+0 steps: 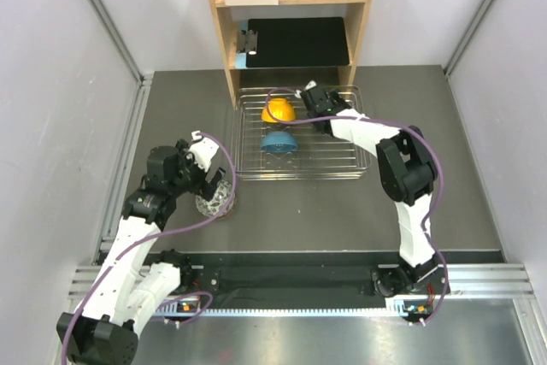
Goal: Load the bowls into the dish rack
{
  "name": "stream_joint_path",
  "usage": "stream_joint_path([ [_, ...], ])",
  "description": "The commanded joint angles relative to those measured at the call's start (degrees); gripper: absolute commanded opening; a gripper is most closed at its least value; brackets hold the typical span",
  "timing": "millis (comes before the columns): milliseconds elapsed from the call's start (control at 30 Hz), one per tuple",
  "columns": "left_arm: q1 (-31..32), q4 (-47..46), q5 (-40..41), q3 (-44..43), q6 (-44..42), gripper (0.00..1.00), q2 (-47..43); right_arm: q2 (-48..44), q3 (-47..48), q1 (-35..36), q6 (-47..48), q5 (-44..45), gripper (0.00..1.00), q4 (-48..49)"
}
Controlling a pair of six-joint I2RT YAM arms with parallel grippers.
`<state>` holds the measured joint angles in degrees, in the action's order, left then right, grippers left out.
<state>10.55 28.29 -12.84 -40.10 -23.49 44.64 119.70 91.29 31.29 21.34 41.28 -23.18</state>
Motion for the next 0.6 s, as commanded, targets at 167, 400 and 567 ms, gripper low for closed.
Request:
stream_joint_path([
  [167,-0.44,-0.7,-0.87,0.72,1.25,0.99,-0.87,2.29,2.05,2.02,0.28,-1.11,0.71,-0.99],
  [400,-0.44,-0.52,-0.87,0.63,1.34,0.99,-1.05,2.38,2.58,2.29,0.45,-1.99,0.89,-1.61],
  [567,-0.53,-0.52,-0.96,0.55,1.51,0.99,-0.96,1.51,2.93,2.37,0.37,-5.05,0.95,-3.01],
])
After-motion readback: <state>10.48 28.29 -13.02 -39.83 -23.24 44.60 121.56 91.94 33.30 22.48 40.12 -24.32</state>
